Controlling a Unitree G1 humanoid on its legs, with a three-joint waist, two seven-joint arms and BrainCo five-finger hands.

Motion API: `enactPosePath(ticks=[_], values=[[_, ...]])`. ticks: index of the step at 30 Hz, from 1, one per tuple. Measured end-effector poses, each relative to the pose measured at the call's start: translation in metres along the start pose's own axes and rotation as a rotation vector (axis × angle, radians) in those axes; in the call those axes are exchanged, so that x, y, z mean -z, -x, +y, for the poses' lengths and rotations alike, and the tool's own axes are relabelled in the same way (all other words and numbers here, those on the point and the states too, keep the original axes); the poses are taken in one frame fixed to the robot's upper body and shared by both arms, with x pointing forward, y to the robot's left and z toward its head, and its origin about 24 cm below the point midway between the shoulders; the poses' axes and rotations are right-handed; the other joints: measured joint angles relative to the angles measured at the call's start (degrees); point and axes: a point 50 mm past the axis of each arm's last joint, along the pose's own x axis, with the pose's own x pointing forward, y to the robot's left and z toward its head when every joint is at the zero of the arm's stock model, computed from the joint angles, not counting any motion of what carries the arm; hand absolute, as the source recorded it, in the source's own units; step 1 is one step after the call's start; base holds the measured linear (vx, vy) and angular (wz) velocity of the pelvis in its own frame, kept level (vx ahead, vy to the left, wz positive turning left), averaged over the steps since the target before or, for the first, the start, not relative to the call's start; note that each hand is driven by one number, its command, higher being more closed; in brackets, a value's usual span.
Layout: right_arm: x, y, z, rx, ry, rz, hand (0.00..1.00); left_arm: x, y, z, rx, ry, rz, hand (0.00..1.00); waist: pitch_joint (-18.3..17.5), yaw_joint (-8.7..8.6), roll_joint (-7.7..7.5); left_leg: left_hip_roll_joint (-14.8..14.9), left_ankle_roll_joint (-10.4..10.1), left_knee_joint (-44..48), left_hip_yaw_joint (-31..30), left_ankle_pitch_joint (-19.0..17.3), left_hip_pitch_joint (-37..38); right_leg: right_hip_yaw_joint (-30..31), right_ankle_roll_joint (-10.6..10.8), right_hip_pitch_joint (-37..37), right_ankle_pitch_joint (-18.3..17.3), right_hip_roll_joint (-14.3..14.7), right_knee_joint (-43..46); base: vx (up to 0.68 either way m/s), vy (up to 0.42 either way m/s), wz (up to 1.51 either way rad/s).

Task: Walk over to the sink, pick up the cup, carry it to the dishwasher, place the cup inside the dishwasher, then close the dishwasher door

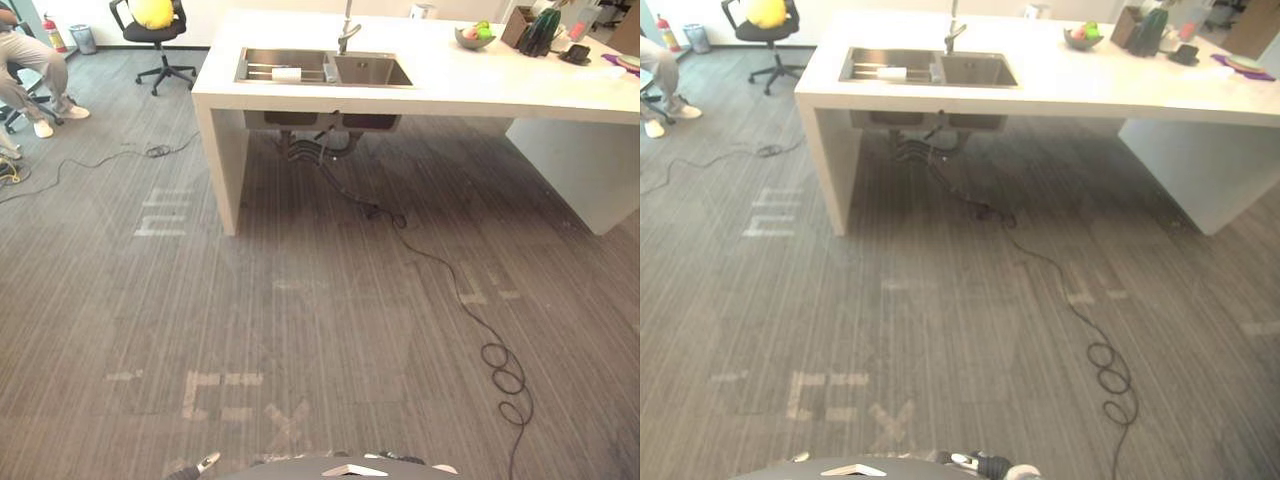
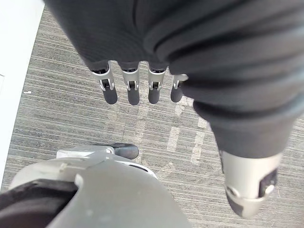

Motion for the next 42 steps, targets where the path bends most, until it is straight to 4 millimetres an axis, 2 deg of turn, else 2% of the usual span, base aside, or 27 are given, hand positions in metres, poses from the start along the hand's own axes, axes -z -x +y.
enactPosePath(ticks=[15, 29, 31, 32, 33, 34, 35, 37, 38, 40, 42], values=[[0.006, -0.001, -0.001, -0.010, -0.043, 0.009, 0.00, 0.001, 0.000, 0.001, 0.002, 0.041, 0.001, 0.00, 0.0, -0.03, -0.18, 0.1, 0.0, 0.0, -0.4, 0.2, 0.2, -0.9, 0.0, 0.3, 0.1, -0.1, 0.0, 0.00, -0.001, 0.01], [0.011, -0.002, -0.004, 0.018, -0.162, 0.004, 0.00, 0.009, 0.001, 0.000, 0.042, 0.196, 0.013, 0.00, 0.2, 0.29, 0.00, -0.8, 0.5, -0.1, -2.5, 0.9, 1.1, -3.0, 0.4, 2.0, -0.3, -0.8, 0.6, -0.01, 0.006, 0.08], [0.006, -0.002, -0.006, 0.025, -0.183, -0.019, 0.00, 0.012, 0.001, 0.000, 0.044, 0.230, 0.020, 0.00, 0.7, -0.06, 0.05, -1.3, 0.8, -0.1, -3.4, 0.9, 1.2, -3.8, 0.9, 0.9, -2.9, -1.7, 5.0, -0.07, 0.072, 0.24], [0.003, -0.001, -0.008, 0.031, -0.202, -0.037, 0.00, 0.015, 0.001, 0.001, 0.043, 0.250, 0.024, 0.00, 1.0, -0.20, -0.61, -1.9, 1.0, 0.0, -3.9, 0.6, 1.3, -4.3, 1.7, -0.7, -5.5, -3.0, 9.7, -0.07, 0.084, 0.30], [0.003, 0.000, -0.009, 0.035, -0.214, -0.045, 0.00, 0.016, 0.002, 0.002, 0.043, 0.259, 0.024, 0.00, 1.1, -0.11, -0.63, -2.2, 1.5, 0.0, -3.9, 0.2, 1.5, -4.4, 2.1, -1.6, -6.6, -3.9, 12.4, -0.04, 0.106, 0.33], [0.004, 0.000, -0.010, 0.041, -0.226, -0.046, 0.00, 0.015, 0.002, 0.003, 0.042, 0.264, 0.019, 0.00, 1.5, -0.10, -1.01, -3.0, 2.1, -0.1, -3.9, -0.1, 2.2, -4.7, 3.0, -2.8, -8.4, -5.6, 17.7, -0.02, 0.113, 0.22], [0.004, 0.002, -0.014, 0.055, -0.240, -0.052, 0.00, 0.015, 0.002, 0.002, 0.045, 0.275, 0.016, 0.00, 1.8, 0.21, -0.88, -3.4, 2.6, -0.1, -3.9, -0.3, 3.2, -5.9, 3.1, -5.1, -8.6, -6.9, 24.4, -0.02, 0.123, 0.17], [0.000, 0.002, -0.016, 0.063, -0.259, -0.071, 0.00, 0.012, 0.002, 0.001, 0.046, 0.281, 0.011, 0.00, 2.5, 0.07, -0.48, -3.1, 3.7, 0.0, -4.3, -0.6, 4.9, -7.2, 1.5, -8.7, -8.1, -8.4, 33.8, -0.01, 0.104, 0.06], [0.001, 0.002, -0.015, 0.059, -0.285, -0.078, 0.00, 0.012, 0.002, 0.003, 0.043, 0.287, 0.009, 0.00, 2.6, -0.24, -0.78, -2.8, 4.0, 0.0, -4.9, -0.9, 6.0, -8.5, 0.5, -9.5, -10.4, -8.8, 36.0, -0.03, 0.057, 0.11], [0.001, 0.001, -0.013, 0.056, -0.322, -0.094, 0.00, 0.013, 0.002, 0.004, 0.040, 0.298, 0.021, 0.00, 2.6, -0.73, -0.50, -1.9, 4.1, 0.0, -5.6, -1.2, 6.1, -10.4, 0.4, -11.3, -12.1, -7.9, 33.9, -0.11, -0.009, 0.15], [0.000, 0.001, -0.012, 0.044, -0.370, -0.116, 0.00, 0.010, 0.001, 0.003, 0.043, 0.303, 0.020, 0.00, 3.5, -0.98, -0.15, -0.8, 4.0, 0.0, -6.5, -1.5, 6.5, -10.6, 0.1, -12.7, -9.8, -5.7, 25.3, -0.19, -0.026, 0.17]])
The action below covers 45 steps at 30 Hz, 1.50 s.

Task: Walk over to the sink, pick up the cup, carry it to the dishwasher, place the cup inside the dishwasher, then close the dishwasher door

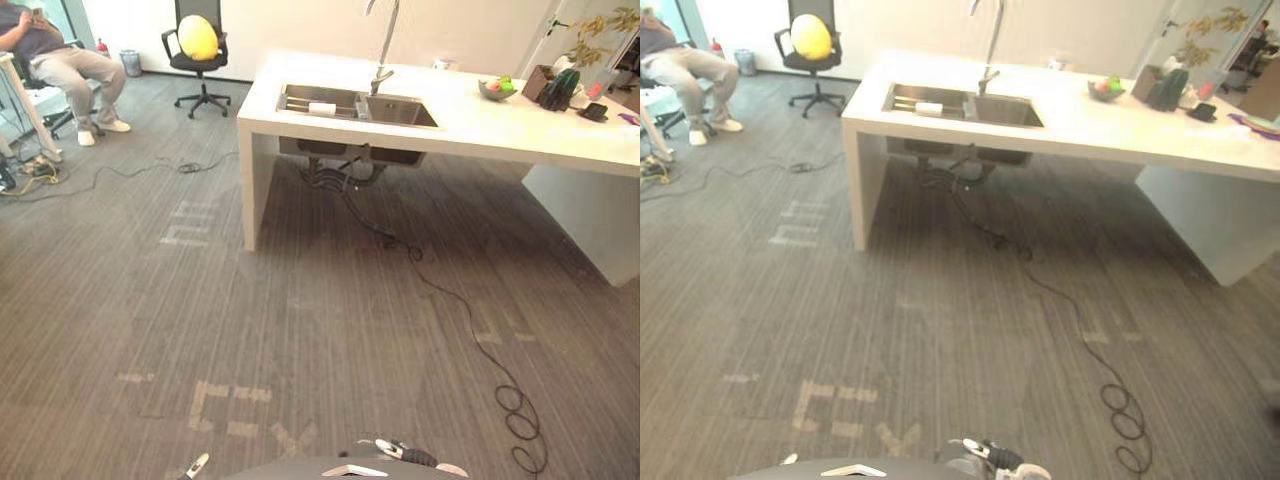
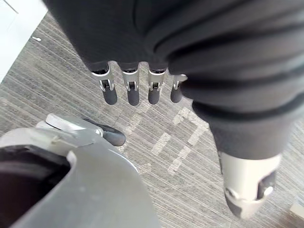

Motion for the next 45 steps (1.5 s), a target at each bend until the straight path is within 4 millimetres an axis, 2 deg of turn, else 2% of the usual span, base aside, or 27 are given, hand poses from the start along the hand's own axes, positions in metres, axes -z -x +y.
enactPosePath(ticks=[2, 4, 7, 9, 10, 11, 12, 13, 14, 16, 18, 21, 23, 24, 26, 28, 31, 32, 33, 34, 35, 36, 37, 39, 42, 44, 45], values=[[0.004, -0.001, 0.003, -0.018, -0.044, -0.005, 0.00, -0.001, 0.000, -0.001, 0.001, 0.030, -0.004, 0.00, 1.0, -0.07, -0.03, 1.2, -0.6, 0.3, -0.5, -1.3, 0.7, 0.3, 1.9, -0.9, 7.9, 2.1, -14.2, -0.21, -0.020, 0.12], [0.009, 0.001, 0.004, -0.036, -0.058, -0.004, 0.00, -0.002, 0.000, 0.002, -0.007, 0.060, -0.010, 0.00, 1.6, 0.17, -0.75, 0.8, -1.5, 0.9, -0.4, -3.6, 2.0, 2.4, 2.9, -2.5, 10.9, 1.1, -18.6, -0.03, -0.062, 0.10], [0.019, 0.005, 0.002, -0.035, -0.082, 0.006, 0.00, 0.001, 0.000, 0.002, -0.015, 0.089, -0.011, 0.00, 1.5, 0.34, -0.55, 1.9, -2.9, 7.5, -2.1, -10.7, 3.8, 3.2, 0.1, -1.2, 11.1, 0.2, -13.5, 0.36, -0.193, 0.34], [0.025, 0.006, 0.002, -0.036, -0.104, 0.021, 0.00, 0.004, 0.000, 0.001, -0.020, 0.106, -0.008, 0.00, 0.8, 0.49, 0.42, 4.5, -4.6, 9.9, -2.4, -15.5, 5.8, 4.2, -3.4, 0.0, 10.2, 2.7, -8.6, 0.60, -0.257, 0.26], [0.026, 0.007, -0.003, -0.033, -0.108, 0.038, 0.00, 0.011, 0.000, 0.000, -0.020, 0.113, 0.005, 0.00, 0.0, 0.37, 1.17, 5.8, -5.5, 12.6, -2.0, -16.0, 6.0, 4.1, -3.5, 0.3, 9.9, 4.4, -7.5, 0.73, -0.263, 0.12], [0.025, 0.008, -0.007, -0.029, -0.108, 0.052, 0.00, 0.013, 0.000, -0.002, -0.019, 0.132, 0.006, 0.00, -0.5, 0.44, 2.40, 7.2, -6.9, 23.6, -1.6, -15.8, 1.1, 3.6, -4.4, 1.6, 8.1, 5.6, -7.8, 0.53, -0.190, 0.07], [0.025, 0.008, -0.007, -0.029, -0.108, 0.058, 0.00, 0.010, -0.001, -0.005, -0.010, 0.140, -0.004, 0.00, -0.6, 0.54, 2.30, 7.8, -9.1, 30.9, -1.4, -14.5, -2.1, 3.5, -4.7, 2.8, 7.7, 5.9, -8.6, 0.44, -0.248, -0.02], [0.022, 0.008, -0.010, -0.022, -0.098, 0.057, 0.00, 0.006, -0.001, -0.008, -0.010, 0.147, -0.020, 0.00, 0.2, 0.86, 2.90, 10.0, -12.9, 45.6, 0.1, -9.3, -7.1, 3.4, -5.5, 6.9, 6.8, 7.1, -10.9, 0.30, -0.196, -0.11], [0.013, 0.009, -0.016, -0.010, -0.082, 0.039, 0.00, 0.007, -0.002, -0.015, -0.005, 0.161, -0.025, 0.00, 2.2, 1.68, 4.33, 14.1, -11.9, 58.3, 3.3, -8.0, -11.3, 3.7, -7.1, 11.7, 5.0, 9.2, -12.8, 0.26, -0.144, -0.14], [0.010, 0.009, -0.018, 0.007, -0.083, 0.032, 0.00, 0.003, -0.002, -0.019, -0.002, 0.172, -0.042, 0.00, 3.2, 2.01, 5.26, 17.0, -9.3, 67.6, 6.2, -10.5, -15.3, 3.8, -6.9, 18.6, 3.5, 10.4, -14.9, 0.09, -0.073, -0.25], [0.002, 0.007, -0.016, 0.006, -0.076, 0.015, 0.00, 0.002, -0.002, -0.020, -0.011, 0.174, -0.061, 0.00, 3.3, 2.86, 5.13, 16.6, -9.8, 65.3, 8.0, -12.9, -19.2, 5.4, -6.8, 23.2, 2.9, 10.2, -16.9, -0.02, -0.047, -0.52], [0.000, 0.004, -0.012, 0.027, -0.068, 0.020, 0.00, -0.009, -0.002, -0.021, -0.011, 0.152, -0.136, 0.00, 4.3, 4.22, 3.41, 12.2, -9.2, 45.5, 11.3, -13.1, -24.0, 7.8, -4.4, 26.9, 0.9, 6.9, -18.8, 0.19, 0.069, -0.59], [-0.001, 0.006, -0.017, 0.039, -0.063, 0.019, 0.00, -0.008, -0.001, -0.022, -0.012, 0.139, -0.153, 0.00, 4.3, 3.99, 4.12, 9.2, -9.5, 21.8, 9.1, -5.2, -24.4, 8.7, -2.3, 27.8, -2.0, 5.7, -18.9, -0.06, 0.141, -0.34], [0.000, 0.006, -0.016, 0.041, -0.053, 0.024, 0.00, -0.005, -0.001, -0.022, -0.013, 0.133, -0.155, 0.00, 4.4, 4.47, 4.42, 8.9, -9.9, 18.8, 7.9, 1.6, -24.1, 10.1, -2.4, 28.6, -3.7, 5.9, -19.3, 0.12, 0.221, -0.35], [-0.002, 0.002, -0.008, 0.028, -0.016, 0.034, 0.00, -0.009, 0.000, -0.018, -0.039, 0.102, -0.192, 0.00, 4.3, 5.09, 3.59, 7.5, -7.9, 23.8, 6.6, 1.8, -26.5, 13.4, -4.1, 28.6, -5.8, 5.8, -18.9, 0.31, 0.252, -0.21], [-0.001, -0.001, -0.003, 0.023, -0.019, 0.047, 0.00, -0.022, 0.001, -0.019, -0.045, 0.051, -0.245, 0.00, 5.0, 5.13, 2.04, 6.5, -4.0, 30.0, 5.7, -1.6, -28.4, 14.4, -2.9, 28.6, -5.0, 5.3, -16.4, 0.34, 0.241, 0.12], [0.002, 0.000, -0.004, 0.030, -0.020, 0.048, 0.00, -0.026, 0.001, -0.020, -0.069, 0.008, -0.289, 0.00, 4.4, 4.58, 1.55, 3.8, -3.3, 25.0, 6.4, -2.3, -21.4, 16.0, -1.4, 27.0, -2.4, 3.0, -6.1, 0.32, 0.200, 0.06], [0.003, 0.001, -0.005, 0.033, -0.020, 0.036, 0.00, -0.029, 0.002, -0.021, -0.078, -0.018, -0.310, 0.00, 3.8, 4.32, 1.41, 2.8, -3.0, 22.8, 6.7, -2.4, -19.0, 17.3, -0.1, 25.1, -1.7, 2.1, 0.0, 0.26, 0.163, 0.01], [-0.001, 0.000, -0.004, 0.030, -0.017, 0.008, 0.00, -0.038, 0.004, -0.024, -0.088, -0.065, -0.363, 0.00, 3.4, 4.01, 0.97, 1.7, -2.4, 19.8, 7.6, -2.7, -15.8, 18.1, 3.9, 20.9, 0.3, 0.7, 10.8, 0.32, 0.162, 0.00], [-0.008, 0.000, -0.003, 0.024, -0.010, -0.028, 0.00, -0.053, 0.009, -0.030, -0.097, -0.082, -0.451, 0.00, 3.5, 3.40, 0.59, 0.6, -2.1, 17.5, 7.6, -2.8, -12.8, 18.0, 8.0, 16.2, 5.9, -1.1, 20.6, 0.34, 0.117, 0.00], [-0.011, 0.000, -0.002, 0.021, -0.010, -0.044, 0.00, -0.067, 0.014, -0.038, -0.092, -0.087, -0.526, 0.00, 3.6, 2.94, 0.50, 0.1, -2.0, 15.6, 7.6, -2.9, -10.4, 16.8, 6.8, 13.5, 9.4, -2.7, 26.9, 0.29, 0.066, -0.03], [-0.014, 0.001, -0.002, 0.021, -0.004, -0.064, 0.00, -0.083, 0.021, -0.046, -0.090, -0.086, -0.613, 0.00, 3.4, 2.67, -0.21, -0.3, -1.8, 14.0, 7.8, -3.0, -8.5, 14.5, 4.0, 10.3, 8.1, -4.5, 32.3, 0.24, 0.025, -0.10], [-0.018, 0.001, -0.001, 0.015, 0.007, -0.081, 0.00, -0.107, 0.033, -0.061, -0.077, -0.081, -0.734, 0.00, 3.0, 2.19, -0.73, -0.4, -1.8, 12.3, 8.2, -3.3, -7.3, 10.6, -0.1, 5.3, 4.1, -6.2, 36.5, 0.19, 0.004, -0.15], [-0.022, 0.001, 0.000, 0.006, -0.011, -0.105, 0.00, -0.148, 0.061, -0.090, -0.039, -0.069, -0.936, 0.00, 2.8, 1.16, -0.85, 0.0, -2.2, 10.8, 8.1, -3.5, -7.4, 6.5, -1.6, -2.3, -0.9, -6.5, 34.3, 0.25, -0.052, -0.05], [-0.013, 0.000, 0.001, 0.005, -0.049, -0.093, 0.00, -0.193, 0.117, -0.120, 0.028, 0.028, -1.205, 0.00, 3.3, -0.78, 0.86, 2.6, -4.0, 10.2, 6.9, -4.6, -5.6, 1.3, -2.3, -5.6, -2.8, -3.7, 14.8, 0.12, -0.109, 0.14], [0.002, 0.003, -0.001, 0.009, -0.077, -0.065, 0.00, -0.219, 0.164, -0.131, 0.072, 0.056, -1.411, 0.00, 3.0, -0.89, 1.45, 5.4, -6.9, 12.4, 5.9, -7.4, -4.0, 2.1, -2.5, -3.1, 6.0, -0.4, -7.7, -0.02, -0.141, 0.24], [0.016, 0.004, 0.002, 0.002, -0.086, -0.032, 0.00, -0.229, 0.193, -0.129, 0.070, 0.031, -1.551, 0.00, 2.5, -0.55, -0.45, 5.4, -9.0, 13.4, 5.4, -9.4, -2.2, 4.0, -3.5, -1.9, 17.6, -0.5, -16.1, 0.13, -0.210, 0.23]])
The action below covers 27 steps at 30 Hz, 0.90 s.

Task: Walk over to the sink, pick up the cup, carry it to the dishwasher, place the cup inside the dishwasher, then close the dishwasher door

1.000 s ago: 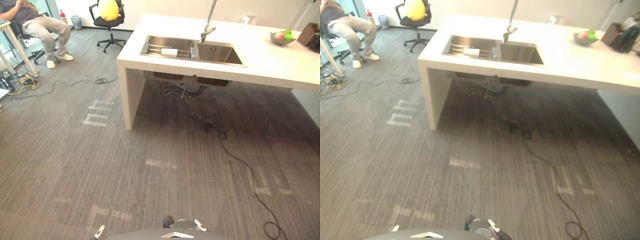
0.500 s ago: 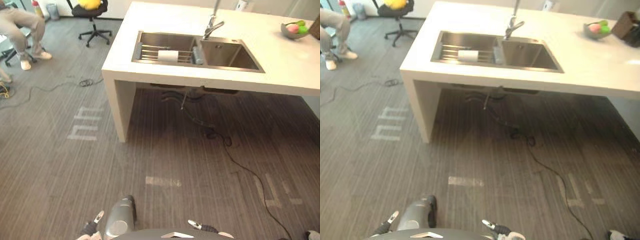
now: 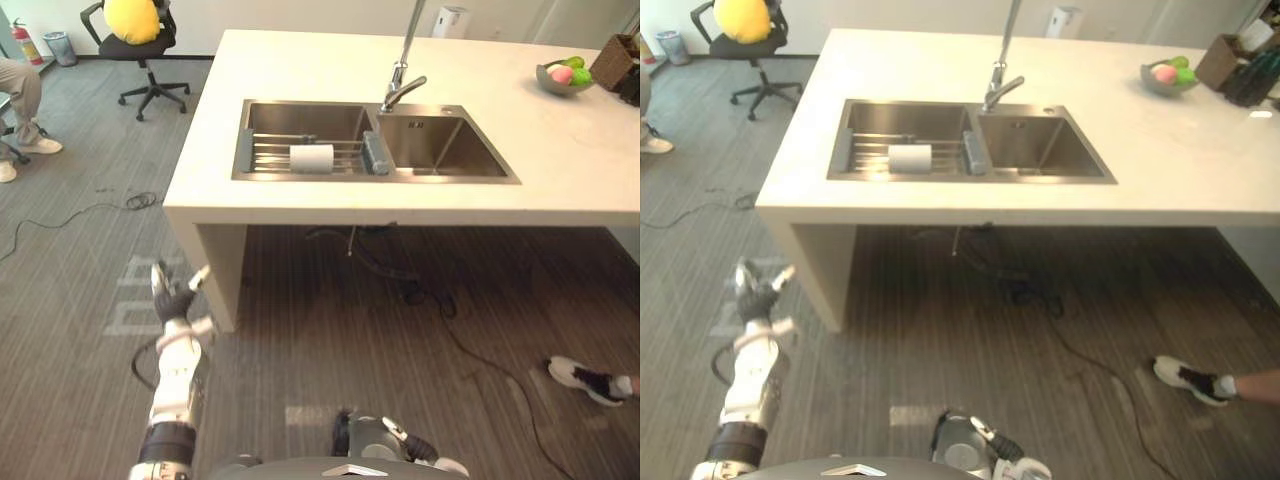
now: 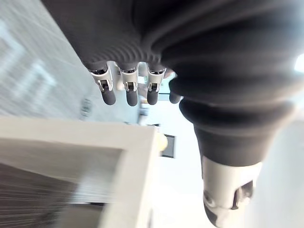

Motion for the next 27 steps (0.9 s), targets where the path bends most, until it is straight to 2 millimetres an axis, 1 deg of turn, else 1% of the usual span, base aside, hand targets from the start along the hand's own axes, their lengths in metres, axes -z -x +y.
enactPosePath(ticks=[1, 2, 3, 4, 5, 6, 7, 8, 9, 11, 12, 13, 14, 15, 16, 17, 18, 19, 20, 21, 22, 23, 24, 26, 27], values=[[0.009, 0.000, 0.003, -0.008, -0.011, 0.018, 0.00, -0.014, -0.003, 0.000, 0.012, -0.018, -0.069, 0.00, -0.7, 0.02, -1.88, -0.1, -1.0, 0.8, -0.1, -1.9, 0.7, 1.4, -0.9, 0.5, 6.2, -1.0, -0.3, 0.33, -0.306, 0.06], [0.008, 0.006, -0.010, 0.004, 0.030, 0.035, 0.00, -0.026, -0.001, -0.001, -0.002, -0.027, -0.138, 0.00, -0.9, 0.49, 2.17, 3.8, -2.7, 2.7, 0.1, -3.9, 1.5, 1.4, 0.5, 1.2, 1.8, 2.5, 2.5, 0.38, -0.238, 0.05], [0.012, 0.011, -0.019, 0.020, 0.074, 0.068, 0.00, -0.039, 0.000, -0.005, 0.004, -0.026, -0.202, 0.00, -1.5, 0.30, 3.35, 5.4, -3.1, 2.9, 0.5, -4.2, 1.7, 1.5, 0.7, 1.3, -2.0, 4.1, 3.8, 0.48, -0.222, -0.06], [0.014, 0.014, -0.025, 0.032, 0.082, 0.087, 0.00, -0.055, 0.005, -0.013, 0.019, -0.026, -0.298, 0.00, -2.5, 0.72, 5.44, 7.6, -3.4, 2.1, 0.3, -4.2, 2.6, 0.9, 0.0, 0.5, -4.9, 5.8, 6.3, 0.34, -0.105, 0.01], [0.015, 0.013, -0.025, 0.030, 0.090, 0.093, 0.00, -0.064, 0.006, -0.017, 0.033, -0.030, -0.350, 0.00, -2.9, 0.74, 6.09, 8.1, -3.4, 1.4, 0.3, -3.5, 3.2, 0.7, -0.1, 0.2, -6.8, 6.2, 8.0, 0.34, -0.095, 0.02], [0.016, 0.013, -0.024, 0.024, 0.108, 0.112, 0.00, -0.079, 0.009, -0.024, 0.061, -0.037, -0.432, 0.00, -2.9, 0.46, 5.73, 8.3, -3.4, 0.8, 0.3, -1.6, 4.7, 0.4, -0.3, 0.3, -10.0, 6.2, 11.0, 0.27, -0.066, 0.10], [0.019, 0.013, -0.022, 0.018, 0.110, 0.125, 0.00, -0.088, 0.014, -0.030, 0.089, -0.049, -0.489, 0.00, -3.6, 0.41, 5.13, 8.4, -3.6, 1.0, 0.2, 0.1, 5.1, 0.3, -0.4, 0.4, -12.0, 6.1, 12.6, 0.25, -0.069, 0.10], [0.020, 0.012, -0.022, 0.017, 0.111, 0.134, 0.00, -0.091, 0.017, -0.033, 0.101, -0.056, -0.508, 0.00, -4.0, 0.53, 4.90, 8.4, -3.2, 1.7, -0.2, 0.8, 5.0, 0.3, -0.6, 0.6, -12.6, 6.1, 12.7, 0.23, -0.104, 0.01], [0.023, 0.013, -0.022, 0.020, 0.120, 0.161, 0.00, -0.094, 0.021, -0.035, 0.120, -0.078, -0.537, 0.00, -5.0, 0.90, 4.46, 8.4, -2.2, 5.6, -1.6, 1.9, 3.0, 0.3, -0.8, 0.9, -13.1, 6.3, 12.1, 0.21, -0.133, -0.03], [0.028, 0.014, -0.024, 0.012, 0.109, 0.187, 0.00, -0.098, 0.024, -0.040, 0.156, -0.114, -0.572, 0.00, -5.0, 1.29, 4.61, 9.1, -2.5, 17.6, -4.2, 3.6, -2.8, 0.3, -0.9, 3.4, -12.9, 7.4, 8.9, 0.18, -0.148, -0.06], [0.029, 0.015, -0.025, 0.005, 0.110, 0.203, 0.00, -0.097, 0.025, -0.041, 0.175, -0.138, -0.577, 0.00, -4.7, 1.70, 5.19, 10.0, -2.5, 24.3, -4.6, 5.8, -5.8, 0.5, -1.3, 5.2, -12.6, 8.1, 6.9, 0.12, -0.121, -0.13], [0.029, 0.016, -0.028, 0.009, 0.126, 0.224, 0.00, -0.096, 0.025, -0.043, 0.206, -0.176, -0.571, 0.00, -4.1, 2.25, 5.57, 11.6, -1.6, 33.2, -4.5, 9.8, -9.6, 0.9, -1.9, 8.3, -12.3, 9.3, 3.8, 0.11, -0.084, -0.17], [0.030, 0.017, -0.030, 0.015, 0.127, 0.236, 0.00, -0.095, 0.026, -0.045, 0.234, -0.197, -0.570, 0.00, -4.0, 2.46, 5.91, 12.5, -1.3, 37.6, -4.2, 7.3, -11.6, 0.9, -2.5, 10.1, -12.0, 9.7, 2.4, 0.12, -0.056, -0.14], [0.030, 0.018, -0.031, 0.016, 0.125, 0.244, 0.00, -0.094, 0.026, -0.047, 0.266, -0.215, -0.571, 0.00, -4.0, 2.44, 6.08, 12.5, -0.9, 39.1, -3.5, 3.9, -13.3, 0.9, -2.7, 11.7, -11.9, 9.8, 1.2, 0.14, -0.015, -0.13], [0.031, 0.018, -0.031, 0.016, 0.120, 0.255, 0.00, -0.093, 0.029, -0.052, 0.328, -0.235, -0.575, 0.00, -4.1, 2.60, 5.86, 11.6, -1.1, 36.4, -1.4, 0.5, -14.3, 0.9, -3.0, 13.1, -11.3, 9.3, -0.3, 0.05, 0.041, -0.14], [0.030, 0.017, -0.030, 0.015, 0.118, 0.261, 0.00, -0.092, 0.033, -0.059, 0.407, -0.272, -0.584, 0.00, -4.1, 2.71, 5.51, 9.4, -0.6, 27.8, 0.3, -1.1, -14.4, 1.1, -1.9, 13.9, -10.5, 8.3, -1.3, -0.07, 0.095, -0.08], [0.030, 0.018, -0.031, 0.020, 0.125, 0.270, 0.00, -0.090, 0.037, -0.066, 0.471, -0.290, -0.590, 0.00, -4.3, 2.54, 5.46, 7.3, -0.3, 19.0, 0.9, -0.7, -14.1, 1.0, -1.4, 14.4, -10.1, 7.6, -2.1, -0.19, 0.125, 0.02], [0.030, 0.018, -0.032, 0.024, 0.130, 0.273, 0.00, -0.090, 0.041, -0.072, 0.516, -0.299, -0.598, 0.00, -4.4, 2.50, 5.59, 5.9, -0.4, 12.2, 0.9, 1.2, -13.6, 0.8, -1.1, 14.5, -10.0, 7.2, -2.4, -0.10, 0.178, 0.18], [0.027, 0.019, -0.036, 0.038, 0.130, 0.270, 0.00, -0.090, 0.049, -0.087, 0.620, -0.309, -0.617, 0.00, -4.7, 2.32, 7.34, 4.0, 0.4, -1.9, 0.9, 11.7, -13.1, 0.6, 0.3, 14.5, -10.5, 7.9, -2.5, 0.01, 0.144, 0.20], [0.027, 0.018, -0.035, 0.040, 0.125, 0.269, 0.00, -0.088, 0.052, -0.090, 0.658, -0.322, -0.616, 0.00, -4.9, 2.23, 6.66, 3.2, 0.5, -3.1, 1.0, 12.6, -12.3, 0.7, 0.8, 14.5, -10.8, 7.4, -2.3, 0.12, 0.174, 0.36], [0.029, 0.016, -0.030, 0.032, 0.109, 0.271, 0.00, -0.086, 0.058, -0.098, 0.723, -0.339, -0.620, 0.00, -4.9, 1.86, 5.39, 1.9, 0.7, -5.7, 0.3, 13.9, -11.3, 0.6, 1.5, 14.5, -11.2, 6.0, -2.0, 0.12, 0.122, 0.35], [0.029, 0.016, -0.029, 0.029, 0.102, 0.275, 0.00, -0.085, 0.062, -0.102, 0.762, -0.341, -0.614, 0.00, -4.9, 1.88, 4.88, 1.3, 1.1, -6.8, 0.0, 14.0, -11.0, 0.4, 2.1, 14.5, -11.7, 5.4, -1.9, 0.12, 0.146, 0.32], [0.028, 0.015, -0.029, 0.033, 0.101, 0.278, 0.00, -0.081, 0.067, -0.106, 0.815, -0.360, -0.597, 0.00, -4.8, 2.42, 4.33, 0.7, 1.5, -7.6, 0.0, 14.2, -10.4, 0.5, 2.2, 14.7, -11.7, 5.1, -1.9, 0.08, 0.101, 0.11], [0.029, 0.015, -0.028, 0.036, 0.097, 0.290, 0.00, -0.071, 0.071, -0.109, 0.884, -0.407, -0.568, 0.00, -4.8, 2.84, 4.17, 0.1, 1.9, -9.4, 0.5, 14.6, -8.5, 1.0, 2.4, 15.4, -11.9, 4.8, -1.9, 0.05, 0.072, -0.06], [0.028, 0.015, -0.029, 0.040, 0.097, 0.291, 0.00, -0.065, 0.072, -0.110, 0.914, -0.439, -0.546, 0.00, -4.8, 2.63, 4.18, -0.2, 2.1, -11.0, 0.6, 15.1, -7.1, 1.1, 2.5, 15.7, -12.3, 4.5, -1.7, 0.03, 0.057, -0.07]])
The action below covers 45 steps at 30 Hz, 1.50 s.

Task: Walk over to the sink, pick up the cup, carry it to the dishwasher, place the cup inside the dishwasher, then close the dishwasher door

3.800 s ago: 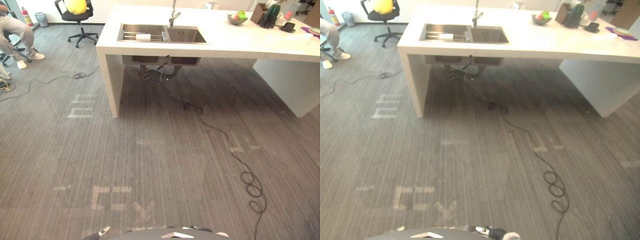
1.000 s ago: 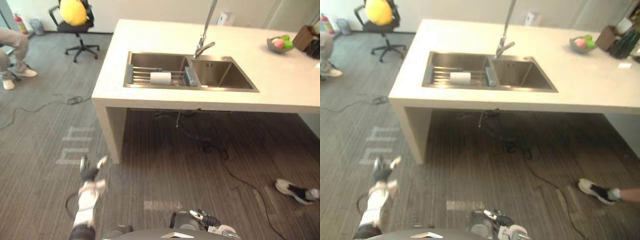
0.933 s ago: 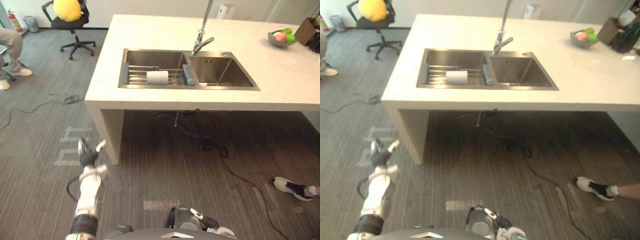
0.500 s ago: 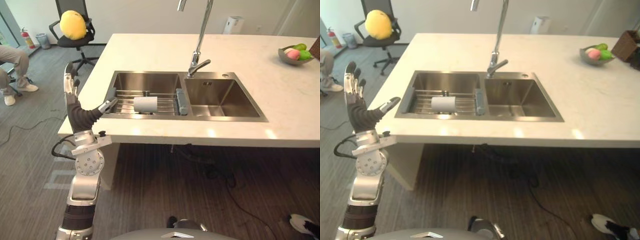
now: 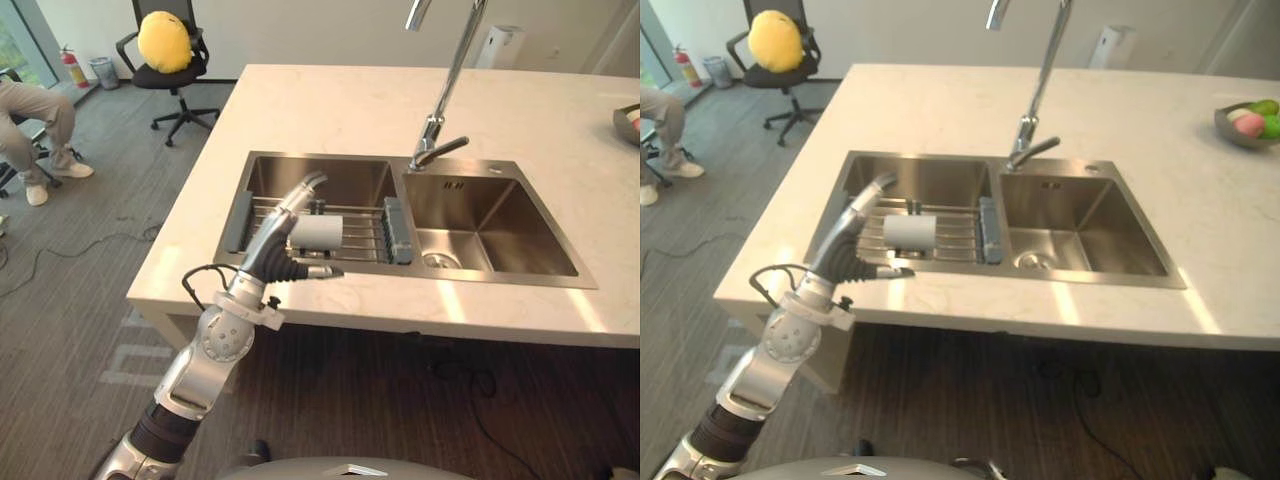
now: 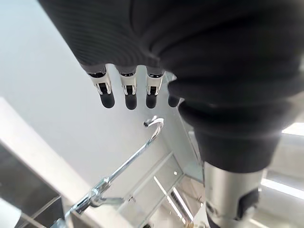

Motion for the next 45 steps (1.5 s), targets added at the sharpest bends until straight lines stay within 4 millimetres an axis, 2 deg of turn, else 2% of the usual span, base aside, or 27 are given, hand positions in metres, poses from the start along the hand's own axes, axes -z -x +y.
enactPosePath(ticks=[3, 4, 8, 9, 11, 12, 13, 14, 16, 18, 22, 25, 30, 33, 39, 45], values=[[-0.006, 0.000, 0.001, 0.005, -0.003, -0.015, 0.00, 0.012, 0.002, -0.017, 0.101, 0.009, 0.070, 0.00, -0.6, -1.39, -0.20, -0.7, 0.1, -2.4, 0.1, 0.4, 1.6, -0.1, 0.6, -1.4, -3.5, -1.3, 4.0, -0.01, 0.020, 0.01], [-0.005, -0.001, 0.003, 0.003, -0.009, -0.017, 0.00, 0.011, 0.000, -0.021, 0.140, 0.010, 0.072, 0.00, -1.3, -1.73, -1.29, -1.5, -0.1, -2.4, 0.2, 0.0, 0.9, 0.0, 0.8, -3.6, -5.5, -2.3, 7.4, 0.00, 0.030, 0.05], [-0.003, -0.001, 0.002, 0.024, -0.017, -0.015, 0.00, -0.002, -0.013, -0.031, 0.221, 0.001, 0.014, 0.00, -1.9, -2.96, -2.78, -4.6, 1.4, -2.4, -1.2, -1.4, 2.2, 0.3, 1.9, -6.1, -8.6, -6.2, 16.2, 0.05, 0.071, 0.06], [-0.007, -0.002, 0.003, 0.032, -0.014, -0.027, 0.00, -0.001, -0.016, -0.031, 0.230, -0.007, 0.022, 0.00, -2.0, -3.36, -2.98, -5.0, 1.7, -2.3, -1.0, -1.5, 2.6, 1.0, 1.8, -7.7, -8.3, -6.9, 19.8, 0.06, 0.103, -0.11], [-0.007, -0.002, 0.005, 0.032, -0.024, -0.029, 0.00, 0.004, -0.022, -0.030, 0.233, -0.026, 0.046, 0.00, -2.2, -3.59, -3.08, -4.7, 2.3, -2.0, 0.0, -1.1, 3.1, 1.5, 1.0, -8.2, -7.2, -6.9, 19.9, 0.04, 0.092, -0.23], [-0.006, -0.003, 0.007, 0.026, -0.027, -0.025, 0.00, 0.004, -0.026, -0.027, 0.229, -0.037, 0.046, 0.00, -2.5, -3.49, -2.95, -4.5, 2.3, -2.0, 0.5, -1.2, 3.0, 1.6, 1.1, -7.4, -6.6, -6.6, 17.4, 0.04, 0.060, -0.31], [-0.004, -0.004, 0.009, 0.020, -0.033, -0.020, 0.00, 0.005, -0.030, -0.021, 0.227, -0.060, 0.046, 0.00, -2.3, -3.52, -3.55, -4.3, 2.3, -2.0, 1.2, -1.2, 2.6, 1.8, 1.6, -5.8, -5.4, -5.9, 12.3, 0.03, 0.050, -0.40], [-0.004, -0.005, 0.012, 0.013, -0.032, -0.017, 0.00, 0.008, -0.033, -0.016, 0.228, -0.089, 0.052, 0.00, -1.8, -3.54, -4.03, -4.2, 2.3, -2.0, 2.0, -1.2, 2.5, 2.4, 2.9, -3.6, -3.5, -5.1, 6.6, 0.02, 0.038, -0.36], [-0.004, -0.006, 0.013, 0.009, -0.027, -0.015, 0.00, 0.015, -0.032, -0.010, 0.231, -0.117, 0.091, 0.00, -1.7, -3.94, -3.94, -3.6, 2.3, -2.0, 3.3, -1.3, 2.4, 3.2, 2.7, -2.2, -0.5, -3.8, 1.4, 0.01, 0.017, -0.42], [-0.005, -0.006, 0.014, 0.004, -0.001, -0.014, 0.00, 0.024, -0.031, -0.001, 0.211, -0.132, 0.142, 0.00, -1.7, -4.67, -3.89, -3.4, 2.2, -2.0, 4.3, -1.3, 2.4, 3.8, 2.1, -1.3, 0.9, -3.1, -1.5, 0.00, 0.000, -0.28], [-0.010, -0.004, 0.012, -0.013, 0.083, 0.016, 0.00, 0.040, -0.029, 0.012, 0.169, -0.150, 0.228, 0.00, -1.8, -4.55, -3.24, -2.5, 1.3, -2.4, 6.2, -1.9, 2.4, 4.8, 1.5, -1.5, 1.6, -2.2, -3.1, -0.02, -0.026, -0.22], [-0.014, -0.002, 0.010, -0.008, 0.118, 0.027, 0.00, 0.044, -0.029, 0.019, 0.151, -0.167, 0.261, 0.00, -2.6, -4.59, -2.24, -2.1, 1.2, -2.4, 6.6, -2.0, 1.4, 4.7, 0.7, -2.0, 2.4, -1.6, -4.6, 0.00, -0.033, -0.15], [-0.015, -0.002, 0.010, -0.004, 0.128, 0.046, 0.00, 0.057, -0.034, 0.024, 0.157, -0.197, 0.331, 0.00, -3.2, -4.95, -1.75, -1.4, 0.6, -2.4, 7.1, -2.2, 0.8, 4.7, 1.4, -1.6, 4.3, -0.9, -6.8, 0.06, -0.039, -0.05], [-0.016, -0.002, 0.011, -0.007, 0.142, 0.050, 0.00, 0.064, -0.033, 0.028, 0.161, -0.220, 0.378, 0.00, -3.2, -5.98, -1.70, -0.9, 0.4, -2.4, 7.7, -2.3, 0.9, 4.6, 1.6, -1.3, 4.8, -0.4, -7.5, 0.10, -0.045, -0.06], [-0.022, -0.003, 0.014, -0.010, 0.166, 0.049, 0.00, 0.077, -0.047, 0.041, 0.189, -0.302, 0.452, 0.00, -3.0, -7.46, -1.46, -0.7, 0.1, -2.4, 8.3, -2.3, 1.0, 4.4, 1.6, -1.3, 4.8, -0.2, -7.5, 0.04, -0.019, -0.04], [-0.025, -0.002, 0.014, -0.008, 0.170, 0.042, 0.00, 0.087, -0.053, 0.046, 0.213, -0.346, 0.509, 0.00, -2.7, -8.25, -1.00, -0.5, 0.1, -2.4, 9.5, -2.2, 1.2, 5.1, 1.3, -1.8, 5.2, -0.2, -7.7, -0.05, -0.017, -0.07]])
